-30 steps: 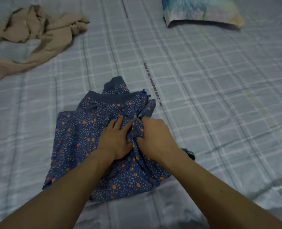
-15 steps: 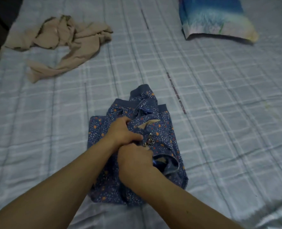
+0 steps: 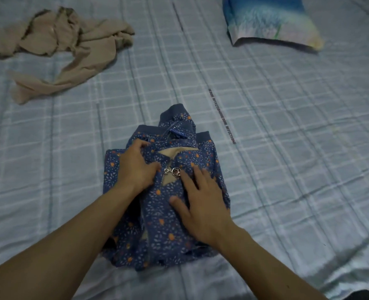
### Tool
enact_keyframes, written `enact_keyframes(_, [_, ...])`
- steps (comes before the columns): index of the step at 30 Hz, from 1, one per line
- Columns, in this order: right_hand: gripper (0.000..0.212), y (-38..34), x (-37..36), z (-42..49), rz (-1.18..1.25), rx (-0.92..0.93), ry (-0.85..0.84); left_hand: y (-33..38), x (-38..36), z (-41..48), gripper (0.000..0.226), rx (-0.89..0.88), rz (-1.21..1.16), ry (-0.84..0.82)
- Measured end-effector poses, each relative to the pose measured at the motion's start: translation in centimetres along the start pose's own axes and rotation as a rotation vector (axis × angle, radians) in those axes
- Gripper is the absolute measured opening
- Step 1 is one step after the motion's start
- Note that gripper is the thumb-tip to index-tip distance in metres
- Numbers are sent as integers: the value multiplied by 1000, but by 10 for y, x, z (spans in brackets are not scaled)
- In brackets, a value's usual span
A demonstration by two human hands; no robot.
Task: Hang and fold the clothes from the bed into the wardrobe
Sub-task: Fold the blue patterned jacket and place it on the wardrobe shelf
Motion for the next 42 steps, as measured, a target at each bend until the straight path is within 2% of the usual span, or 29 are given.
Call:
enact_keyframes(3, [79, 3, -34, 1, -14, -2, -60, -8, 3, -2, 53, -63, 25, 30])
enact_keyframes(6, [80, 8, -59, 4, -85, 8, -77, -14, -1, -14, 63, -202, 272, 7])
enact_keyframes(9, [85, 12, -72, 7, -110, 9, -120, 0, -9, -34, 68, -471, 661, 37])
enact_keyframes(12, [78, 7, -57, 10, -23, 58, -104, 16, -37, -57, 56, -692, 777, -73])
enact_keyframes(14, [64, 13, -30, 11, 90, 56, 82, 7, -55, -62, 56, -655, 833, -179])
enact_keyframes(16, [60, 32, -4, 9, 61, -30, 289, -10, -60, -57, 63, -529, 859, -251])
enact_keyframes(17, [64, 42, -1, 11, 22, -89, 292, -19, -61, -53, 70, -481, 858, -284])
enact_keyframes(19, [79, 59, -12, 15, -29, -200, 150, -35, -67, -50, 78, -438, 841, -350])
enact_keyframes(22, [94, 71, -31, 17, 63, -308, 6, -47, -75, -49, 78, -418, 862, -392])
enact_keyframes(27, [105, 73, -27, 24, 318, -292, 163, -55, -81, -46, 77, -396, 891, -404])
enact_keyframes(29, [99, 76, -25, 27, 358, -315, 172, -56, -80, -45, 77, -392, 882, -397])
enact_keyframes(31, [83, 79, -21, 33, 391, -325, 182, -51, -79, -45, 75, -399, 867, -393])
enact_keyframes(34, [66, 66, -17, 42, 300, -222, 143, -44, -71, -44, 74, -408, 772, -417])
enact_keyframes(38, [64, 62, -14, 56, 345, -211, 141, -38, -42, -37, 90, -407, 797, -314])
enact_keyframes(42, [60, 63, -1, 74, 485, -257, 161, -40, -16, -17, 111, -282, 820, -242])
Point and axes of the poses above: each hand's wrist, its own z-axis towards the middle knuckle, its own x-axis out of the back of the hand, y = z × x, the point moved 8 cm from there along z, towards the middle knuckle, and after that the axes turned 2 degrees about -z, right-handed, at the moved point
